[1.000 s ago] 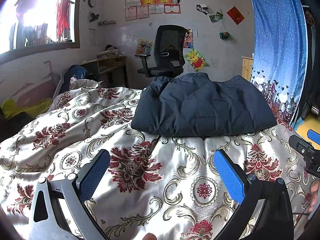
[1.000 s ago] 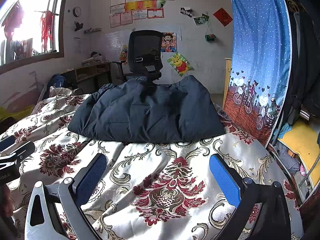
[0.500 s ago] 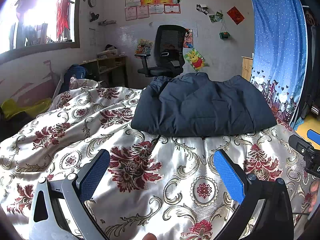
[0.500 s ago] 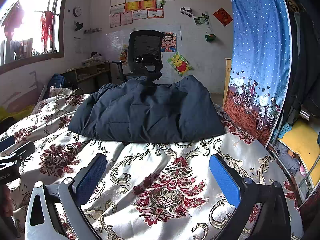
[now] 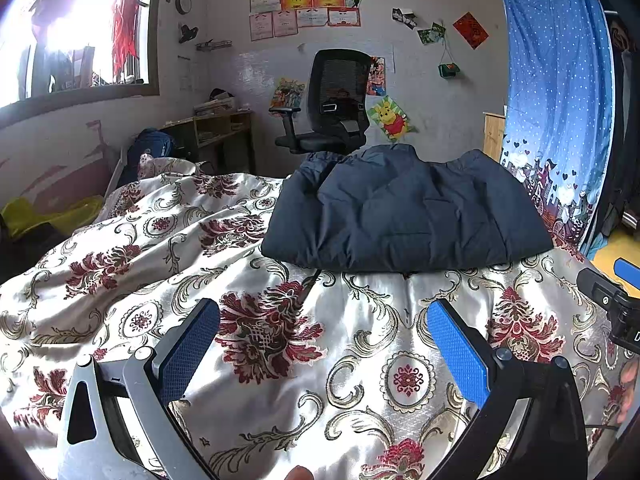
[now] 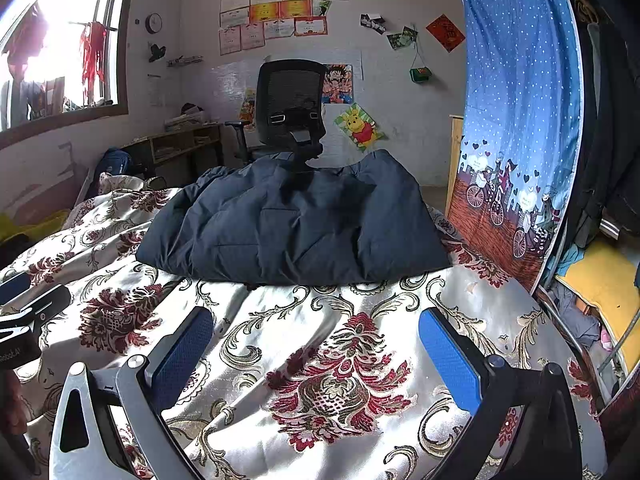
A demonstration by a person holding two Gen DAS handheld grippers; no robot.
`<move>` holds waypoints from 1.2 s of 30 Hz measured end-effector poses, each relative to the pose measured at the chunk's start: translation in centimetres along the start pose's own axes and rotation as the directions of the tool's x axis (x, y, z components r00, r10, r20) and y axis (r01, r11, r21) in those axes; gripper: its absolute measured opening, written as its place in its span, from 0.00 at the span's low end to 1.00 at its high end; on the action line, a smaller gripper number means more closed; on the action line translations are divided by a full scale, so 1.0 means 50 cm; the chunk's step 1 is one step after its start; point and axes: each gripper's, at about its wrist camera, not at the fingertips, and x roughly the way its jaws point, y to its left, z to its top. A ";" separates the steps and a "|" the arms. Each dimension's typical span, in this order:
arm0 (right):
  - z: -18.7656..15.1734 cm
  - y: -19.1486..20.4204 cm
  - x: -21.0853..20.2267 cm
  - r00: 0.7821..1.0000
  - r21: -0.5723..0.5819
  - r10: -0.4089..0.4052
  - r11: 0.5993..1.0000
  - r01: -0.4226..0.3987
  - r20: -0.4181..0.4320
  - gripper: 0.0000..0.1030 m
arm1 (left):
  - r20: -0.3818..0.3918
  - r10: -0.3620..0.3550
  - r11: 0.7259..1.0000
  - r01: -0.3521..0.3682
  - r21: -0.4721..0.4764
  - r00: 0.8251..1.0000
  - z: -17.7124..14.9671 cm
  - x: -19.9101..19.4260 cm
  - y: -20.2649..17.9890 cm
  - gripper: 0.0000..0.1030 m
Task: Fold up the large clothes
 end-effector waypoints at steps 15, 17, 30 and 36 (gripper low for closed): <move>0.000 -0.002 0.001 1.000 -0.001 0.001 1.000 -0.001 0.000 1.00 | -0.001 -0.001 1.000 0.001 0.000 1.000 0.000 0.001 0.002 0.99; 0.000 -0.002 0.001 1.000 -0.001 0.001 1.000 -0.001 0.000 1.00 | -0.003 -0.006 1.000 0.006 0.000 1.000 -0.002 0.000 -0.003 0.99; 0.000 0.000 0.000 1.000 0.000 0.001 1.000 -0.001 -0.001 1.00 | -0.024 0.004 1.000 -0.004 0.003 1.000 -0.005 0.001 -0.023 0.99; 0.000 0.001 0.000 1.000 -0.001 0.000 1.000 0.000 -0.001 1.00 | -0.031 0.006 1.000 -0.006 0.006 1.000 -0.005 0.005 -0.022 0.99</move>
